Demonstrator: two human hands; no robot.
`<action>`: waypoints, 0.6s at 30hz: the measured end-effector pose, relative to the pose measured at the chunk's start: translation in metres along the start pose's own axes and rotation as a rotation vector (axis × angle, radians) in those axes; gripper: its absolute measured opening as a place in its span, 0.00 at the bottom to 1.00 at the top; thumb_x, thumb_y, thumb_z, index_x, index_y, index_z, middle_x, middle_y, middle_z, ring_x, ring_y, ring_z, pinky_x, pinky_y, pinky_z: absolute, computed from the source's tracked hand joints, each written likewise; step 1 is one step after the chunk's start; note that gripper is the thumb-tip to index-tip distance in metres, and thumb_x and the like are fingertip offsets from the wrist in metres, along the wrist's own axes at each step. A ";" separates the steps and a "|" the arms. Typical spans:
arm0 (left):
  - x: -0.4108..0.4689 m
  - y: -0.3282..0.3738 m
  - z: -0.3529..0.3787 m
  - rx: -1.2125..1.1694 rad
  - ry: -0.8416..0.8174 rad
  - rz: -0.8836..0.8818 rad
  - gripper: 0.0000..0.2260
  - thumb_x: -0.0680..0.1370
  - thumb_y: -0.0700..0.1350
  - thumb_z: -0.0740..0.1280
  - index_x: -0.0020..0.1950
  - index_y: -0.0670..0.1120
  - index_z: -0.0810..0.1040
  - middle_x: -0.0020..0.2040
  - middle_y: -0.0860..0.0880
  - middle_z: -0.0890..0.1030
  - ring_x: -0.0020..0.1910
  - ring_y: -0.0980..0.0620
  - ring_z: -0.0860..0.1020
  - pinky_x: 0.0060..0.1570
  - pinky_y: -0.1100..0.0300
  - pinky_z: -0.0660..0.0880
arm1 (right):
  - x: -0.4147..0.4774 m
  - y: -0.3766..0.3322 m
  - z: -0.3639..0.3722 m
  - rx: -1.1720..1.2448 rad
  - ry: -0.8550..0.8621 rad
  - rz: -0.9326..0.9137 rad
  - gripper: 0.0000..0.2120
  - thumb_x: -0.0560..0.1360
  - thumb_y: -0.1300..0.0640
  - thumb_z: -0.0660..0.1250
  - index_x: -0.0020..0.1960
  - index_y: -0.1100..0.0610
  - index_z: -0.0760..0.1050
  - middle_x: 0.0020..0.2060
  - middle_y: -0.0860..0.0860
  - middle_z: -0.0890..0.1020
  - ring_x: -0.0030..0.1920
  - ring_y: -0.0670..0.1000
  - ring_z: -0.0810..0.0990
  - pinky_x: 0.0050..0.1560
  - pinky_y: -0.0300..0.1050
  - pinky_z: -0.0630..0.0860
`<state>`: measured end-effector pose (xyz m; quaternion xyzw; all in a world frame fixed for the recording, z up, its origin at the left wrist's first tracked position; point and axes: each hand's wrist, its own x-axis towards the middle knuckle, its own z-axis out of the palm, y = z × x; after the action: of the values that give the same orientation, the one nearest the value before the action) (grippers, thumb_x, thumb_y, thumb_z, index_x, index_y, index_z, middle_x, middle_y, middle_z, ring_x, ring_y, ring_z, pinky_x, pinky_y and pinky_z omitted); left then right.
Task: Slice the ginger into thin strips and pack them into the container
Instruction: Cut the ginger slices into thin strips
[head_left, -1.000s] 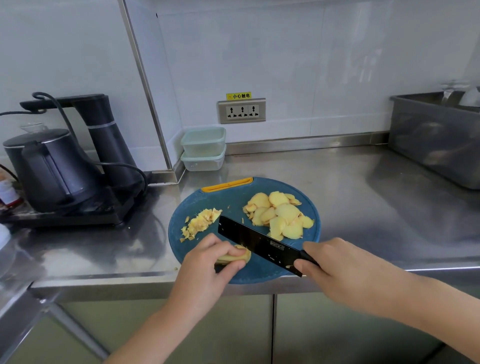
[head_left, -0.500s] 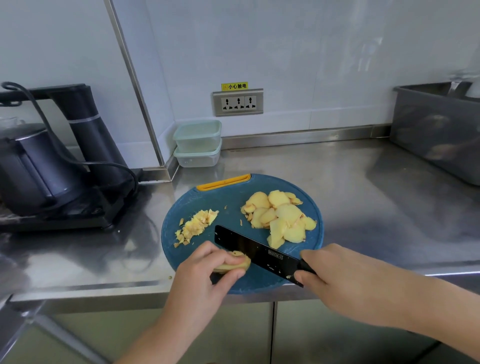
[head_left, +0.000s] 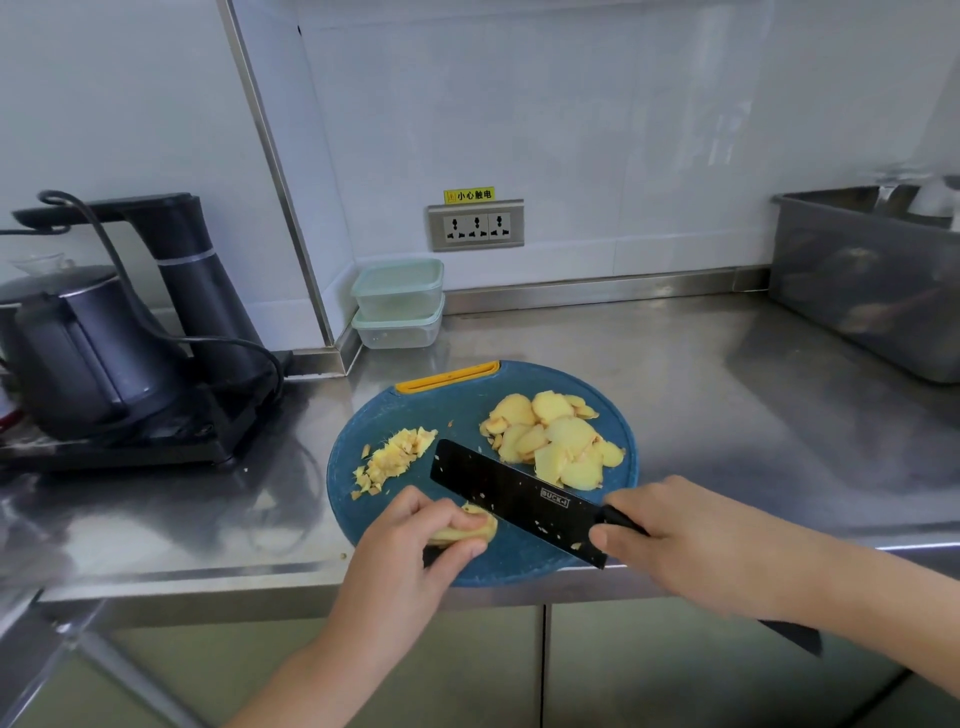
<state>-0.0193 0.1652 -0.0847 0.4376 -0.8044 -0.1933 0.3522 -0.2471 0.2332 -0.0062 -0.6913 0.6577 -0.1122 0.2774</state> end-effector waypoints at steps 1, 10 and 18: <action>0.000 0.000 0.000 0.004 -0.002 0.001 0.06 0.71 0.49 0.73 0.47 0.57 0.83 0.42 0.59 0.73 0.47 0.59 0.74 0.43 0.71 0.69 | 0.000 0.000 0.000 -0.020 -0.003 -0.008 0.16 0.81 0.49 0.59 0.36 0.54 0.68 0.27 0.46 0.70 0.24 0.42 0.67 0.28 0.34 0.64; 0.000 -0.002 0.001 -0.030 0.018 -0.001 0.07 0.71 0.48 0.73 0.46 0.59 0.83 0.42 0.58 0.75 0.46 0.57 0.76 0.45 0.67 0.72 | -0.001 0.003 0.001 -0.058 -0.016 -0.024 0.16 0.81 0.48 0.58 0.36 0.52 0.67 0.29 0.47 0.70 0.27 0.42 0.67 0.30 0.37 0.66; -0.002 -0.003 0.003 -0.014 0.052 0.044 0.08 0.70 0.46 0.75 0.46 0.57 0.83 0.41 0.61 0.75 0.46 0.61 0.76 0.42 0.72 0.71 | 0.002 0.000 -0.001 -0.139 -0.047 0.000 0.16 0.81 0.47 0.56 0.38 0.53 0.67 0.30 0.47 0.70 0.27 0.43 0.67 0.31 0.37 0.66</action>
<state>-0.0190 0.1651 -0.0888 0.4221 -0.8032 -0.1796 0.3800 -0.2473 0.2311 -0.0058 -0.7114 0.6571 -0.0500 0.2443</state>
